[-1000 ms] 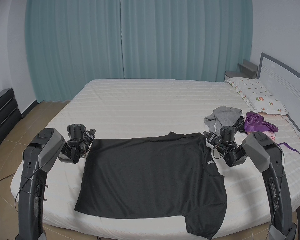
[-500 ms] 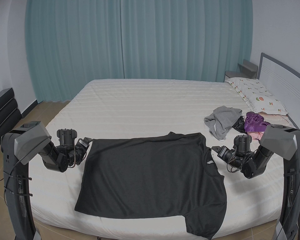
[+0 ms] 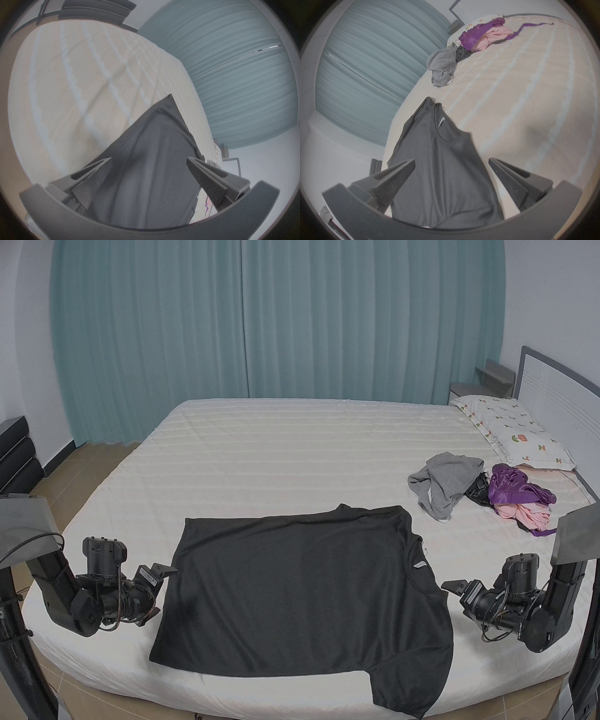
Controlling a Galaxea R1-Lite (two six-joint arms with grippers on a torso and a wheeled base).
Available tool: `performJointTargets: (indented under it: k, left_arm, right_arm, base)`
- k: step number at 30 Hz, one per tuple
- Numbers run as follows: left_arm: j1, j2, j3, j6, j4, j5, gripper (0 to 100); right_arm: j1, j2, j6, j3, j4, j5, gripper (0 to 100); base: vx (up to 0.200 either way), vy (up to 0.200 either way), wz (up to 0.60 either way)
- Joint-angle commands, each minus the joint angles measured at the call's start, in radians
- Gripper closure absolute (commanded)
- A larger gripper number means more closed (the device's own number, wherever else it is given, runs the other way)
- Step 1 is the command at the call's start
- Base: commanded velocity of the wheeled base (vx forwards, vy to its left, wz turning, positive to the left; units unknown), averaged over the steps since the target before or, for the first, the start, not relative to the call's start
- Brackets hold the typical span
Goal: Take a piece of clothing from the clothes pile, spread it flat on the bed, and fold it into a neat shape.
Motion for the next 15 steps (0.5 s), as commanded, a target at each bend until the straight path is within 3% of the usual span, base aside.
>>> performJointTargets:
  k: [1, 8, 15]
  left_arm:
    - [-0.004, -0.073, 0.1, -0.006, -0.024, -0.039, 0]
    - [-0.001, -0.072, 0.108, -0.004, -0.024, -0.046, 0]
    - [-0.004, -0.064, 0.113, 0.008, -0.024, -0.045, 0]
  right_arm:
    - [0.011, -0.012, 0.03, 0.114, -0.066, 0.043, 0]
    - [0.011, -0.002, 0.03, 0.131, -0.071, 0.053, 0]
    - [0.013, 0.018, 0.029, 0.154, -0.092, 0.053, 0]
  base:
    - [-0.2, 0.0, 0.0]
    - [-0.2, 0.0, 0.0]
    - [0.0, 0.0, 0.0]
